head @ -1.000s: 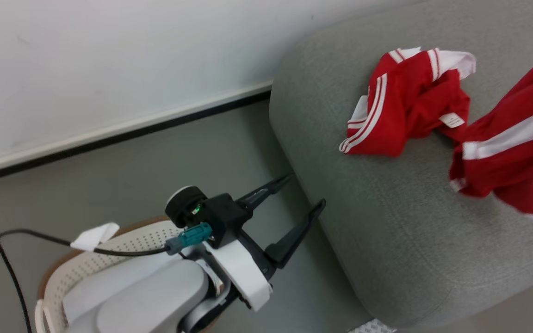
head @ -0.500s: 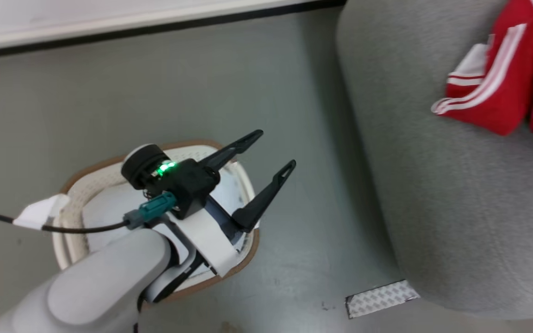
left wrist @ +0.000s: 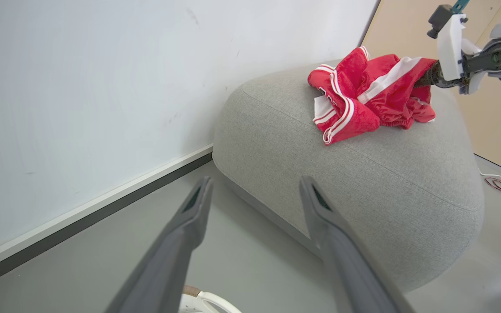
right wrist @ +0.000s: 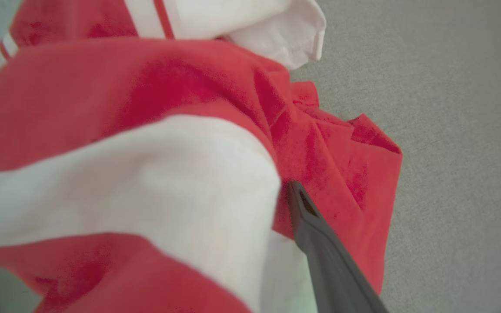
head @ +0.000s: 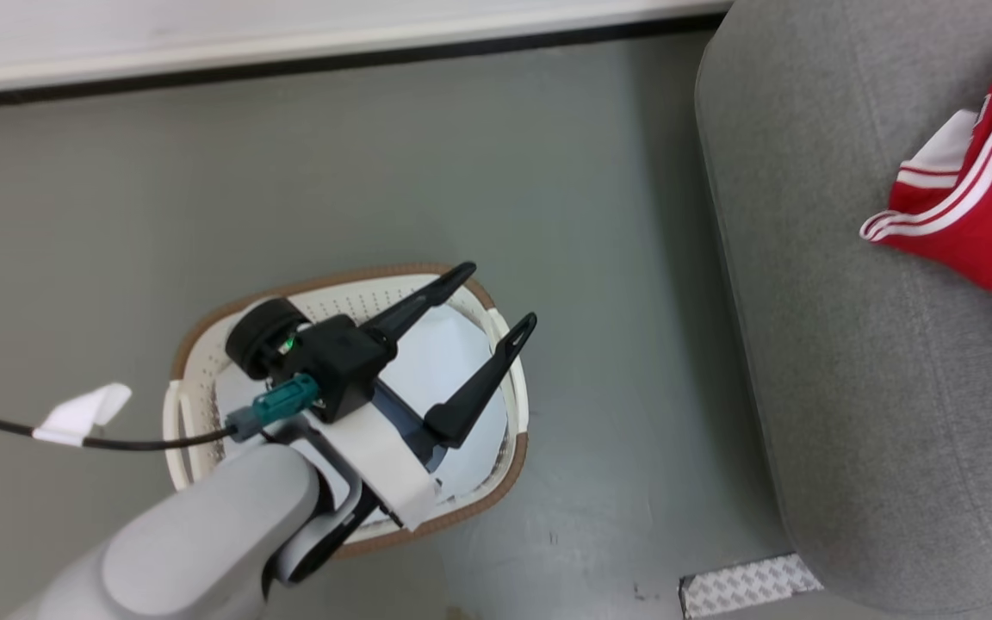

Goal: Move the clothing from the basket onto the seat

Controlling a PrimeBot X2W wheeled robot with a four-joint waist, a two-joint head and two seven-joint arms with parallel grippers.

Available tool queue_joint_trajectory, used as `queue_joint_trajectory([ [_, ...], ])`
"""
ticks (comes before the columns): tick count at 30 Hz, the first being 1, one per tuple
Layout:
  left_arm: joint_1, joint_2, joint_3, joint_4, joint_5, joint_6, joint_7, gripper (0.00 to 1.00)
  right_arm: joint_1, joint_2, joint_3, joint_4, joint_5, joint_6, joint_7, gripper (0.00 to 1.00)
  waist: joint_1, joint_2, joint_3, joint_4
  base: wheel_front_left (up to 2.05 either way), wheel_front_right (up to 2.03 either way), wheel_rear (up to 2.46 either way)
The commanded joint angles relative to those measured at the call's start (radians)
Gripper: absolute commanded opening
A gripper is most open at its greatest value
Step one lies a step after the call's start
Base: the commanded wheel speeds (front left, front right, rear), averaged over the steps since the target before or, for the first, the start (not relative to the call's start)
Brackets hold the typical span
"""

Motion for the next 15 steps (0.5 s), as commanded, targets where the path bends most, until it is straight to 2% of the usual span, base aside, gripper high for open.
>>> queue_joint_trajectory([
  [1,0.019,-0.001,0.0,0.007,-0.016,-0.004,-0.01,1.0,0.013,-0.006,0.008,0.011,0.012,-0.002,0.022,1.0,-0.0001,0.0,-0.036,-0.001,0.0,0.0,0.0],
  [10,0.139,-0.037,0.033,0.078,-0.063,0.005,-0.035,1.0,0.094,-0.063,0.159,-0.078,0.061,-0.002,0.188,1.0,-0.0001,0.0,-0.237,-0.022,0.0,0.0,0.0],
  [15,0.213,-0.054,0.087,0.089,-0.082,0.02,-0.039,1.0,0.159,-0.113,0.207,-0.231,0.115,-0.002,0.231,1.0,-0.0001,0.0,-0.334,-0.022,0.0,0.0,0.0],
])
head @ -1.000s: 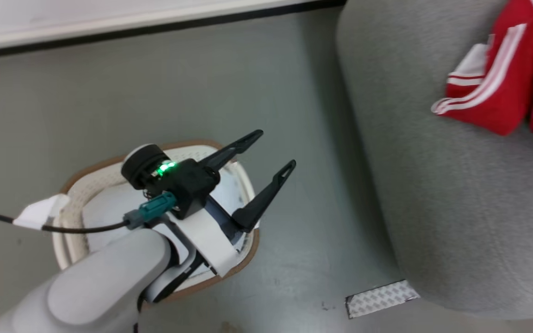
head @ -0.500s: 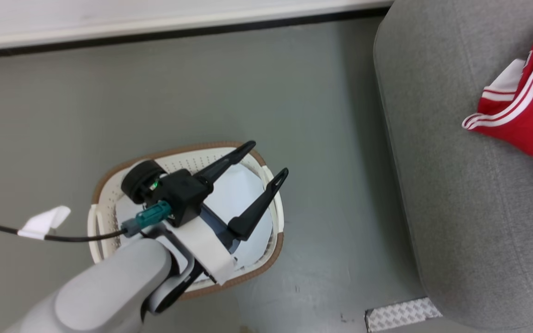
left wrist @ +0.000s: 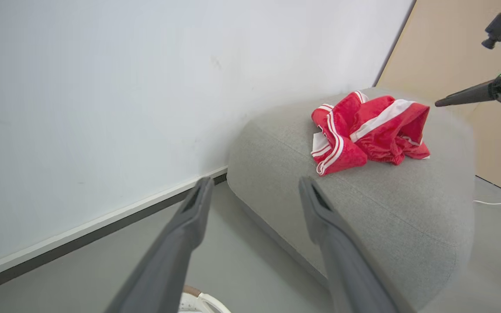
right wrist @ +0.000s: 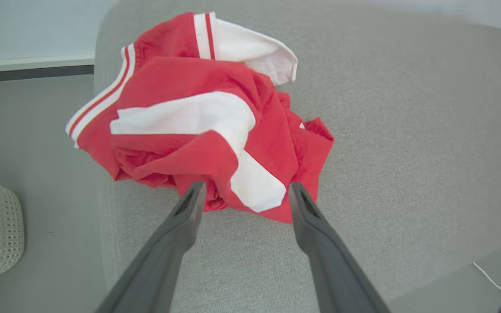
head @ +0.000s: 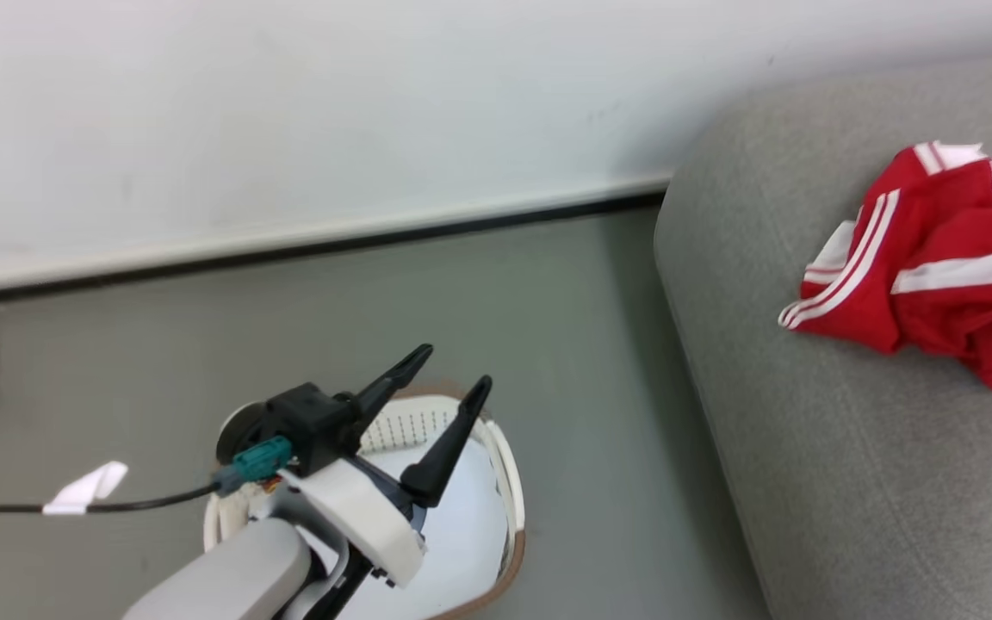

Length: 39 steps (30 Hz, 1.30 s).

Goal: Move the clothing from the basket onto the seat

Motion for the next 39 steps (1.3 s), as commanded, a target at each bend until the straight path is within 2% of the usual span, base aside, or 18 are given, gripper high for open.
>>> queue_joint_trajectory([
  [1,0.027,-0.001,0.014,-0.001,-0.009,0.005,-0.003,1.0,0.032,-0.006,0.012,-0.031,0.011,-0.002,-0.002,1.0,0.0003,0.0,-0.075,-0.002,0.0,0.0,0.0],
  [5,0.111,-0.016,0.112,-0.01,0.003,0.025,-0.002,1.0,0.103,-0.037,0.025,-0.182,0.057,-0.002,-0.029,1.0,0.0003,0.0,-0.158,0.015,0.0,0.0,0.0],
  [8,0.163,-0.024,0.194,-0.028,0.016,0.03,-0.002,1.0,0.146,-0.033,0.015,-0.261,0.063,-0.002,-0.076,1.0,0.0003,0.0,-0.206,0.041,0.0,0.0,0.0],
  [11,0.21,-0.009,0.261,-0.035,0.041,0.043,-0.003,1.0,0.174,-0.005,-0.002,-0.339,0.066,-0.002,-0.147,1.0,0.0003,0.0,-0.229,0.072,0.0,0.0,0.0],
  [19,0.344,-0.045,0.474,-0.032,0.051,0.089,-0.003,1.0,0.288,0.106,-0.078,-0.47,0.021,-0.002,-0.402,1.0,0.0003,0.0,-0.261,0.159,0.0,0.0,0.0],
  [22,0.386,-0.067,0.542,-0.021,0.067,0.091,-0.003,1.0,0.358,0.164,-0.104,-0.495,-0.009,-0.002,-0.496,1.0,0.0003,0.0,-0.264,0.182,0.0,0.0,0.0],
  [26,0.444,-0.101,0.618,-0.003,0.096,0.067,-0.003,1.0,0.453,0.255,-0.126,-0.511,-0.062,-0.002,-0.604,1.0,0.0003,0.0,-0.267,0.204,0.0,0.0,0.0],
  [32,0.5,-0.174,0.706,0.04,0.169,0.052,-0.003,1.0,0.607,0.395,-0.143,-0.479,-0.116,-0.002,-0.769,1.0,0.0003,0.0,-0.264,0.231,0.0,0.0,0.0],
  [35,0.518,-0.211,0.743,0.061,0.222,0.026,-0.003,1.0,0.658,0.446,-0.132,-0.434,-0.127,-0.002,-0.831,1.0,0.0003,0.0,-0.261,0.237,0.0,0.0,0.0],
  [39,0.542,-0.259,0.791,0.092,0.29,-0.01,-0.003,1.0,0.68,0.478,-0.135,-0.381,-0.155,-0.002,-0.874,1.0,0.0003,0.0,-0.259,0.234,0.0,0.0,0.0],
])
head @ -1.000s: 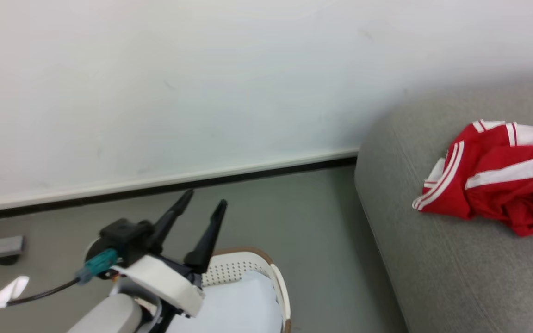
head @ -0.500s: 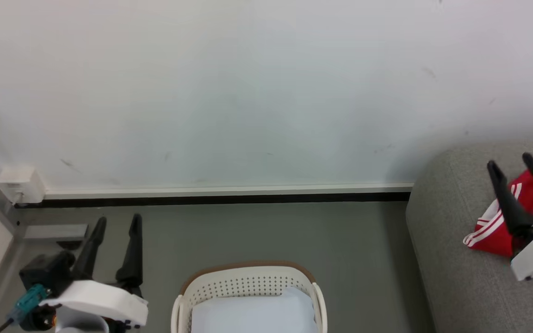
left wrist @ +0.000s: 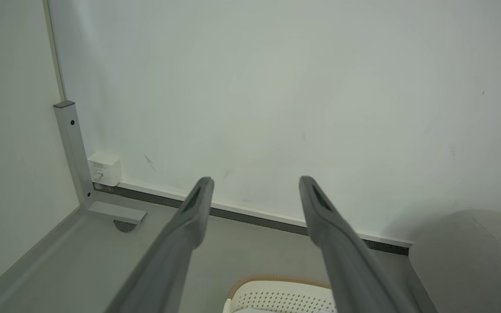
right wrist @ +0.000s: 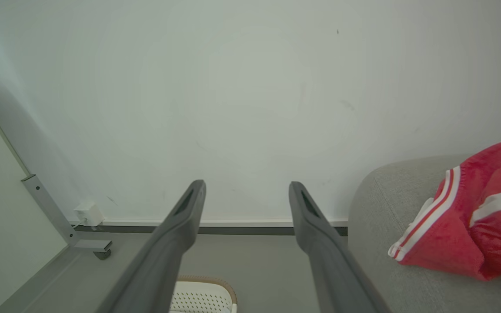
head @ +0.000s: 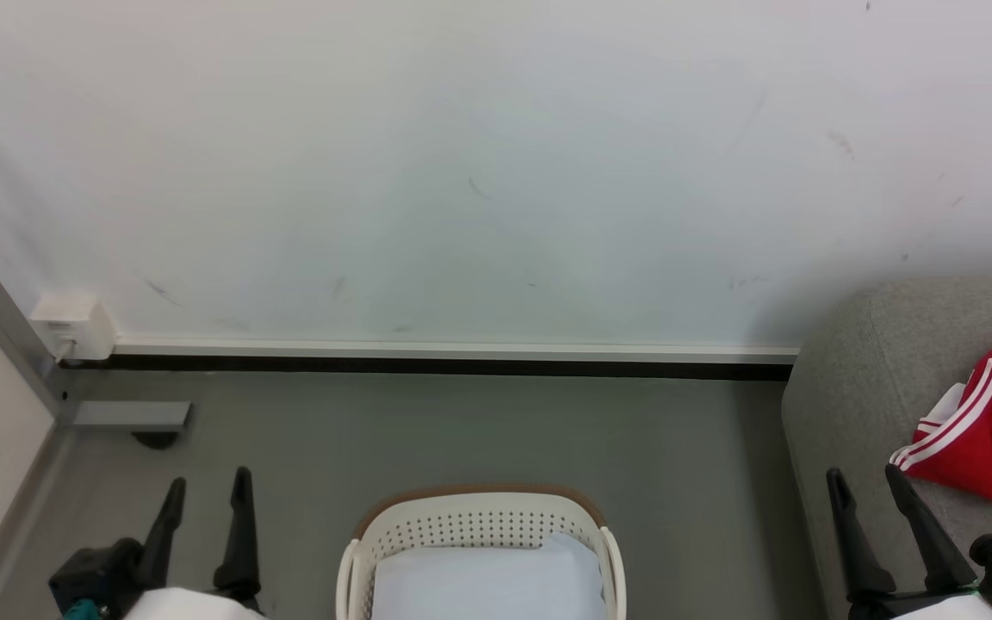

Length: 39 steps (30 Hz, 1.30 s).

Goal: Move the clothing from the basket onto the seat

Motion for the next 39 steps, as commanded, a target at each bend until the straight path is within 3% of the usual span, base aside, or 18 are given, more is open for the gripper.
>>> queue_joint_trajectory([
  [1,0.021,-0.013,0.018,0.015,0.022,-0.011,0.0,1.0,0.004,0.012,0.003,0.012,-0.017,-0.002,-0.011,1.0,0.0,-0.0001,0.0,-0.004,0.0,0.0,0.0],
  [14,0.052,-0.137,0.144,0.037,0.161,-0.106,0.0,1.0,-0.038,0.09,-0.03,0.042,-0.142,-0.002,-0.025,1.0,0.0,-0.0001,0.001,-0.02,0.0,0.0,0.0],
  [31,0.032,-0.175,0.222,0.061,0.236,-0.166,0.0,1.0,-0.03,0.107,-0.027,0.054,-0.157,-0.002,-0.025,1.0,0.0,-0.0001,0.004,-0.018,0.0,0.0,0.0],
  [32,0.036,-0.176,0.22,0.061,0.216,-0.162,0.001,0.0,-0.033,0.109,-0.027,0.052,-0.16,0.0,-0.022,0.0,0.0001,-0.0001,0.004,-0.018,0.0,0.0,0.0],
  [39,0.031,-0.184,0.232,0.094,0.137,-0.166,0.035,0.0,-0.013,0.118,-0.042,0.067,-0.084,0.0,0.004,0.0,0.0,-0.0001,0.006,-0.017,0.0,0.0,0.0],
])
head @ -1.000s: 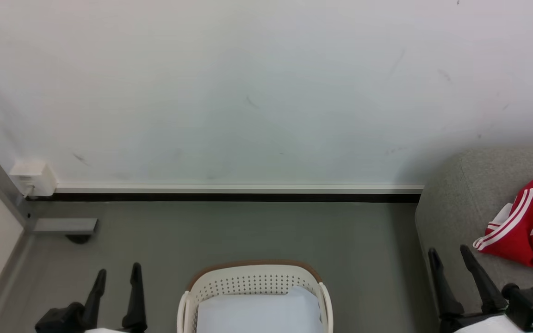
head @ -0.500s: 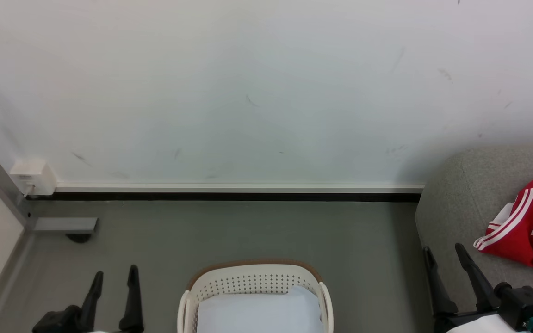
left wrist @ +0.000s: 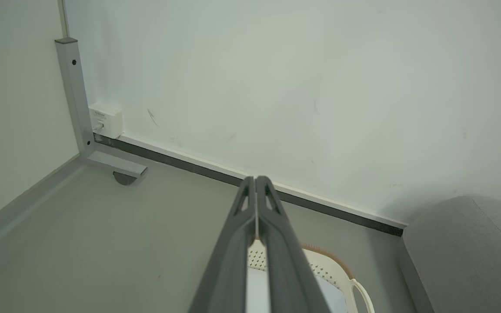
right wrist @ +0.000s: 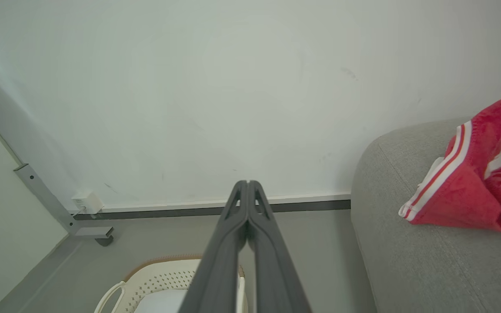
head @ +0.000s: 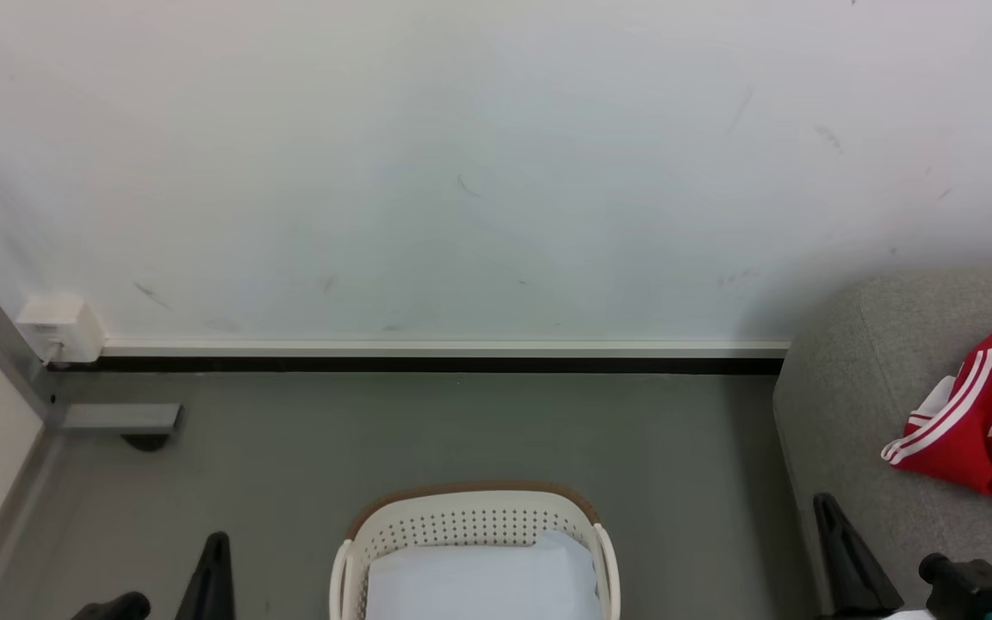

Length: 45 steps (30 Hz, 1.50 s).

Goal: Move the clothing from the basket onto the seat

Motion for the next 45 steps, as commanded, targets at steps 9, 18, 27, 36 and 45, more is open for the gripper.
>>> queue_joint_trajectory([
  [9,-0.028,0.007,0.006,-0.028,-0.201,-0.01,0.05,0.0,-0.022,0.003,-0.044,-0.03,0.181,0.0,0.052,0.0,0.0,0.0,0.003,0.002,0.0,0.0,0.0],
  [18,-0.036,0.008,0.007,-0.04,-0.348,-0.017,0.086,0.0,-0.025,0.008,-0.073,-0.04,0.312,0.0,0.091,0.0,0.0,0.0,0.006,0.003,0.0,0.0,0.0],
  [27,-0.044,0.009,0.01,-0.048,-0.479,-0.022,0.121,0.0,-0.028,0.013,-0.1,-0.05,0.43,-0.001,0.127,0.0,0.0,0.0,0.009,0.005,0.0,0.0,0.0],
  [36,-0.052,0.01,0.013,-0.054,-0.598,-0.028,0.153,0.0,-0.031,0.016,-0.124,-0.058,0.537,-0.001,0.158,0.0,0.0,0.0,0.011,0.006,0.0,0.0,0.0],
  [45,-0.059,0.01,0.017,-0.059,-0.694,-0.032,0.18,0.0,-0.033,0.02,-0.144,-0.064,0.625,-0.001,0.185,0.0,0.0,0.0,0.014,0.008,0.0,0.0,0.0],
])
